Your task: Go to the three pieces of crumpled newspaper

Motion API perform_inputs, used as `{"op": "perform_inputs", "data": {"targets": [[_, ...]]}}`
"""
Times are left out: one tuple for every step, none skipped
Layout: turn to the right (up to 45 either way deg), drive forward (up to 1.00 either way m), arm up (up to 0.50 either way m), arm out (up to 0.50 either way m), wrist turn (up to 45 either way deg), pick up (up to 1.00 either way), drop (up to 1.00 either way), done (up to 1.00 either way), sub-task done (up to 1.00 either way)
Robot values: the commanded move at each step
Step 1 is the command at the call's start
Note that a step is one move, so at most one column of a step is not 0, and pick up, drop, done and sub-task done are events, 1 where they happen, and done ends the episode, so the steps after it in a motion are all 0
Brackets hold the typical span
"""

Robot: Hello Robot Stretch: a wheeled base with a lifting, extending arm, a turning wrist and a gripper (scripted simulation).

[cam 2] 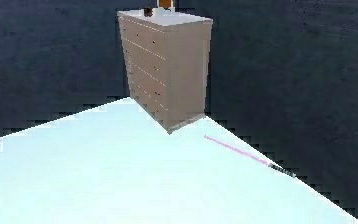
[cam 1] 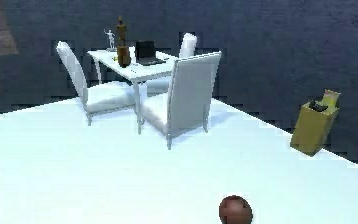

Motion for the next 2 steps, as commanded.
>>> {"op": "perform_inputs", "data": {"targets": [[-39.0, 0.0, 0.0, 0.0, 0.0, 0.0, 0.0, 0.0, 0.0], [0.0, 1.0, 0.0, 0.0, 0.0, 0.0, 0.0, 0.0, 0.0]]}}
